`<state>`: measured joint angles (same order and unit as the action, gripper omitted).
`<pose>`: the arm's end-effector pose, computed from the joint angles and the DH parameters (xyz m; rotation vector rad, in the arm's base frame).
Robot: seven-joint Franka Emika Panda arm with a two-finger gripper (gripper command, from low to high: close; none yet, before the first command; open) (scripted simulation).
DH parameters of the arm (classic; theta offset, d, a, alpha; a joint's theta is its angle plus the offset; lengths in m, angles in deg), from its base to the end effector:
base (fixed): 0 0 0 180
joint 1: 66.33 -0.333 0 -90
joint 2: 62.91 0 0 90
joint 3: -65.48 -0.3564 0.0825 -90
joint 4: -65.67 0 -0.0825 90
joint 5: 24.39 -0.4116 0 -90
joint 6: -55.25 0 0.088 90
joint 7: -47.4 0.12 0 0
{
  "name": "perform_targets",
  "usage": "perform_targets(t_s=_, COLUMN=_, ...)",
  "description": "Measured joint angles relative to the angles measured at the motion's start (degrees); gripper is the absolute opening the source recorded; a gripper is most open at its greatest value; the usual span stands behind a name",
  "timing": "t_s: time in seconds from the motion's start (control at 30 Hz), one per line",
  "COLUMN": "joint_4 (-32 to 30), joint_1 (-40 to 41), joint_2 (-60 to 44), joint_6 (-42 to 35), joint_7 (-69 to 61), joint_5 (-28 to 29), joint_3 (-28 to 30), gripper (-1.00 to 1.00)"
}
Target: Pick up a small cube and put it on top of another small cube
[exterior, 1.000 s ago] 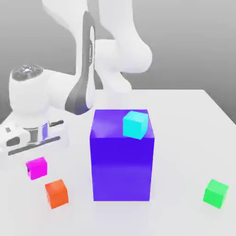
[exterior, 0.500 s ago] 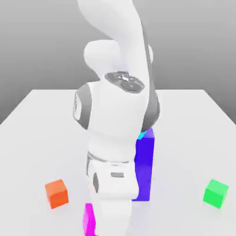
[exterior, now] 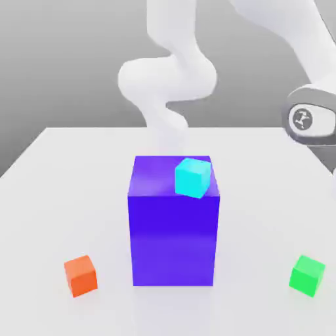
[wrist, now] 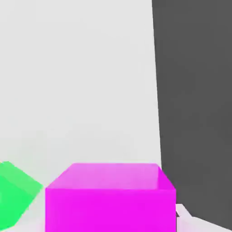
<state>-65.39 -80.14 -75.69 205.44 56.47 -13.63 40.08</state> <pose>0.4405 0.3626 0.2815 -2.9175 -1.0103 -0.2016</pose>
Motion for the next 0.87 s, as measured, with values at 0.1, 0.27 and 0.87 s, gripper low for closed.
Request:
perform_targets(t_s=0.1, joint_4=-1.3, joint_1=-2.7, joint_2=0.9, joint_6=-0.3, joint_7=8.4, joint_5=-2.8, joint_3=-1.5, gripper=-1.0)
perform_targets(t_s=0.27, joint_4=-3.9, joint_1=-6.2, joint_2=2.4, joint_6=-0.4, joint_7=22.5, joint_5=-7.1, joint_3=-3.1, gripper=-1.0)
perform_targets(t_s=0.87, joint_4=-11.6, joint_1=-6.2, joint_2=-3.6, joint_6=7.8, joint_7=55.0, joint_5=0.8, joint_3=9.9, gripper=1.0)
